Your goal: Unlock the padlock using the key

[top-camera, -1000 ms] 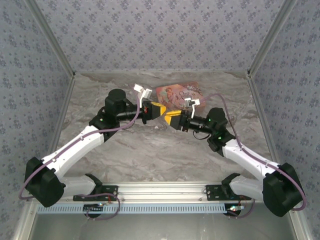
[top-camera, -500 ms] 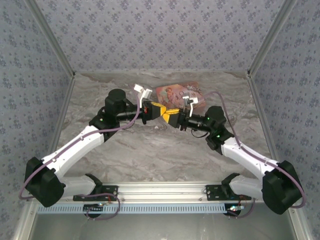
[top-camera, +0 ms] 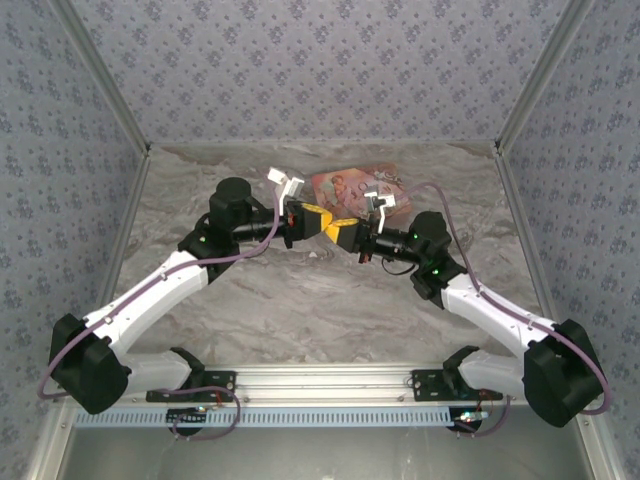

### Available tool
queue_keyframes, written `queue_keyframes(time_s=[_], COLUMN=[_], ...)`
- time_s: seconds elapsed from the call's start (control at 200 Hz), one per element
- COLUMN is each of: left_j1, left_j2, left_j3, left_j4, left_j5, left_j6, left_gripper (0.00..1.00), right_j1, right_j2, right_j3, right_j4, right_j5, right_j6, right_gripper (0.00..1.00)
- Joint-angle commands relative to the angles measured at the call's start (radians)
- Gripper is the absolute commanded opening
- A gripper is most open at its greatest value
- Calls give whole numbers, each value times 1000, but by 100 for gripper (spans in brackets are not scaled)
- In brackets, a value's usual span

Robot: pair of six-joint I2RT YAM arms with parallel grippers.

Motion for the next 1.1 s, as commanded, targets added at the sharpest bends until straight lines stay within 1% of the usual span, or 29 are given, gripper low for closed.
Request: queue_keyframes(time_s=[0.0, 0.035, 0.125, 0.18, 0.28, 0.435, 0.555, 0.65, 0.74, 0.899, 1.094], left_j1=[-3, -3, -1, -1, 13, 66, 112, 129, 132, 133, 132], left_j2=[-8, -12, -27, -35, -34, 7, 77, 157, 259, 446, 593], left_j3=[32, 35, 37, 39, 41, 36, 39, 57, 96, 187, 256], left_j4=[-2, -13, -43, -70, -110, -157, -171, -168, -170, -151, -144], left_j5=[4, -7, -59, -106, -178, -306, -358, -375, -370, -319, -321], left_j6=[12, 17, 32, 38, 33, -49, -117, -133, -146, -197, -245], left_gripper=[12, 18, 48, 62, 73, 88, 91, 92, 92, 92, 92], right_j1=[4, 1, -3, -10, -29, -69, -88, -91, -94, -93, -92], right_j2=[-12, -12, -21, -29, -51, -108, -168, -218, -261, -304, -330], right_j3=[30, 31, 26, 19, -4, -54, -79, -94, -105, -118, -139], right_j4=[-17, -38, -83, -110, -182, -293, -415, -484, -534, -597, -621], right_j5=[16, 22, 37, 53, 89, 152, 197, 232, 262, 294, 315], right_j6=[-26, -32, -43, -46, -51, -51, -105, -124, -130, -124, -107], right_gripper=[0, 0, 0, 0, 0, 0, 0, 0, 0, 0, 0])
